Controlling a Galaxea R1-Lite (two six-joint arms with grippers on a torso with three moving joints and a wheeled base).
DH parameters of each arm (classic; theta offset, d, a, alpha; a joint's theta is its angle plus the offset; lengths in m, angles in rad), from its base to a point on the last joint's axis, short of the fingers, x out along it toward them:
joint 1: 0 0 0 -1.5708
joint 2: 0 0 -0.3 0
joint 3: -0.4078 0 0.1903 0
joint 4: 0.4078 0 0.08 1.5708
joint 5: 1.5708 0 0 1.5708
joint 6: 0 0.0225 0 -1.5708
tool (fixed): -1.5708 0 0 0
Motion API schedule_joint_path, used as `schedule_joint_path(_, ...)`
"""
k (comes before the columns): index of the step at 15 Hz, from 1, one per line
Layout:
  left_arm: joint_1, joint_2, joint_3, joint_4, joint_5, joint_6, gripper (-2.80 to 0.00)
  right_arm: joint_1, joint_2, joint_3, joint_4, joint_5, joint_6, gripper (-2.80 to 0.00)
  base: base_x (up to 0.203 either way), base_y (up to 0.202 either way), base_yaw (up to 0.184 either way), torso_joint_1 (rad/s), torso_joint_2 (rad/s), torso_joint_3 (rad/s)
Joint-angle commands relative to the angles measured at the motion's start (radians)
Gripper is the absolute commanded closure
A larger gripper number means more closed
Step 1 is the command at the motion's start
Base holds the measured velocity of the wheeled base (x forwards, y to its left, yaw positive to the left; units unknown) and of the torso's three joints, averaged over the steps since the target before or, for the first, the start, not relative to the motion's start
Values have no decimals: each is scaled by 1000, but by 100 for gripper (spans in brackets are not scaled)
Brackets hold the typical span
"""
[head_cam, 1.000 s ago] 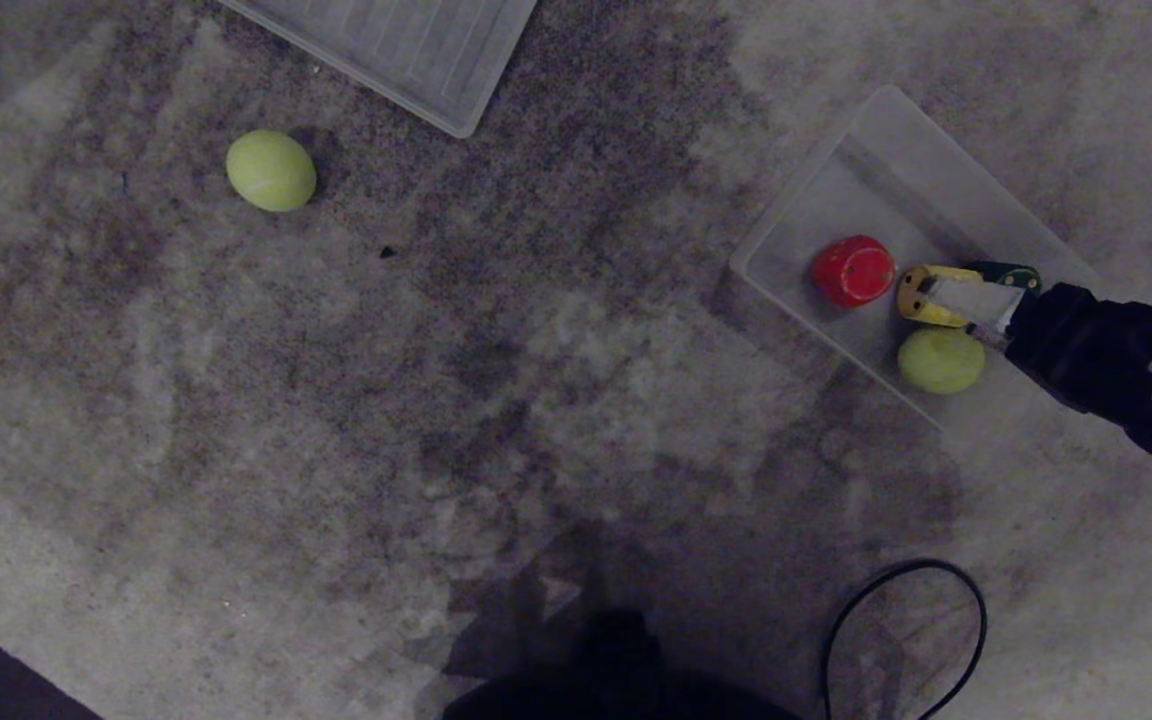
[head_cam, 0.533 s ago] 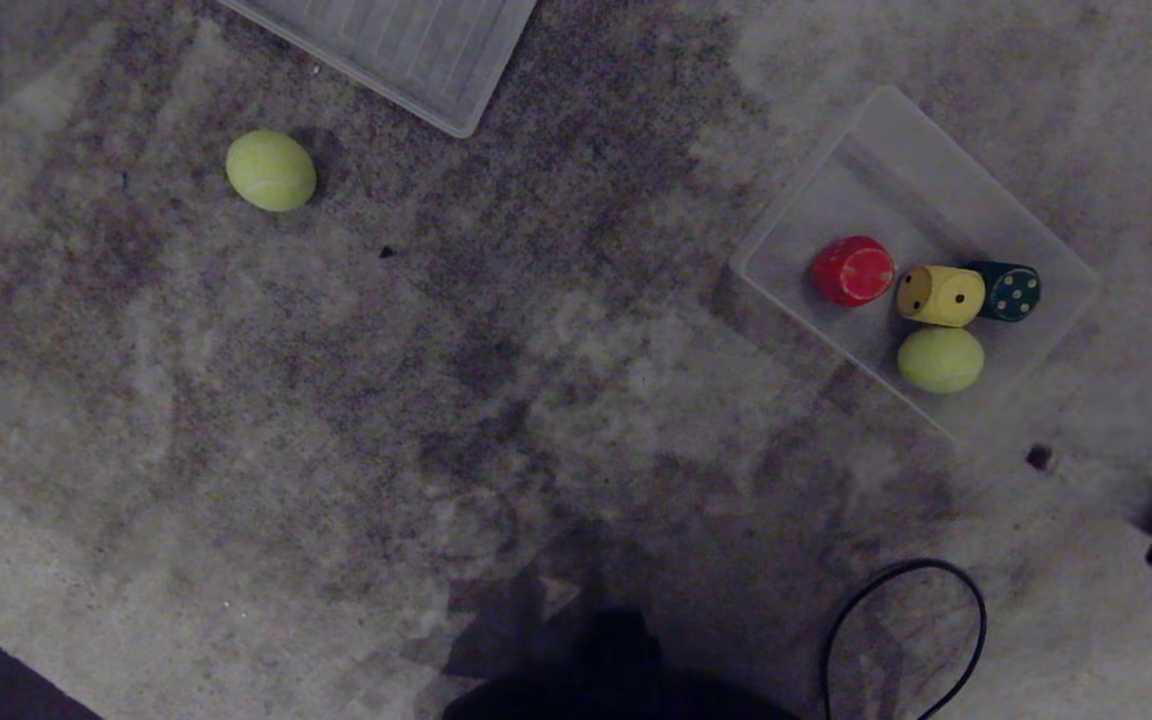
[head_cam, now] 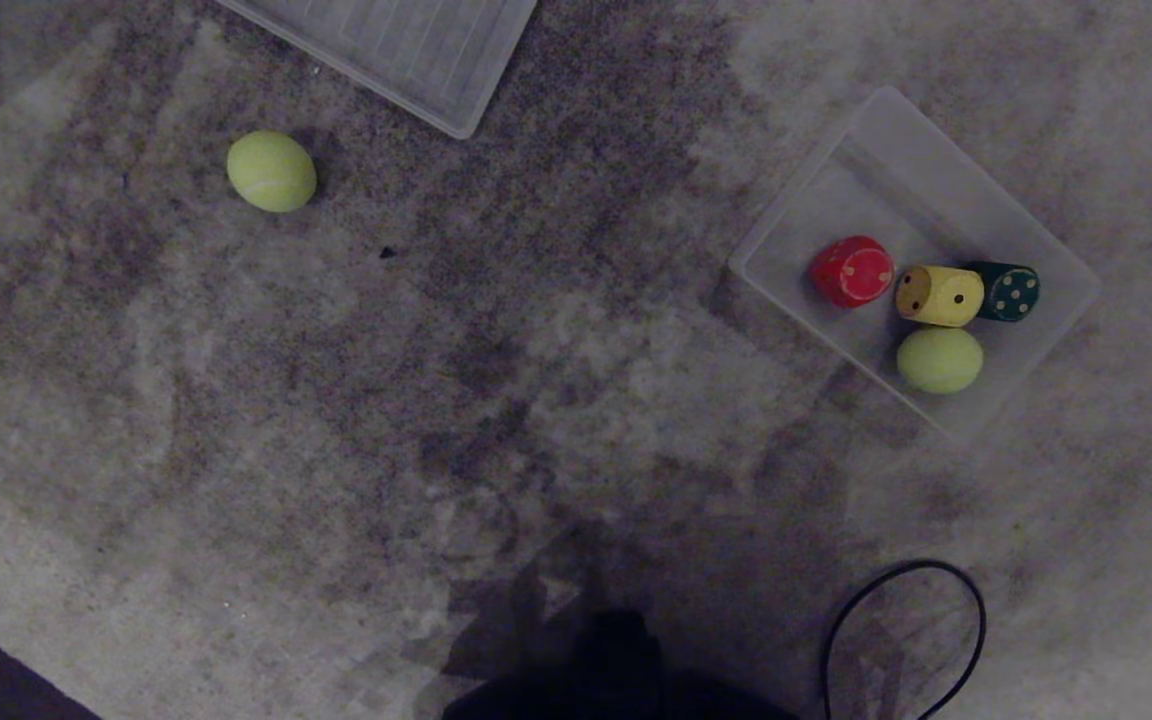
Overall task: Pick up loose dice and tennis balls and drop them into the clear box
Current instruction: Pick up the ball on the floor
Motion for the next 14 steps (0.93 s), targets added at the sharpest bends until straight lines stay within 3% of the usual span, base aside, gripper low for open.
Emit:
schedule_joint_path(1,0,1,2,0,1,-1,0,-11,-203,50,62,-58,-30,0,0,0,0,0,0,0)
schedule_joint_path(6,0,1,2,0,1,-1,0,-41,-419,87,76,-82,-117,0,0,0,0,0,0,0)
schedule_joint_path(14,0,1,2,0,1,-1,0,-43,-439,93,71,-86,-101,0,0,0,0,0,0,0)
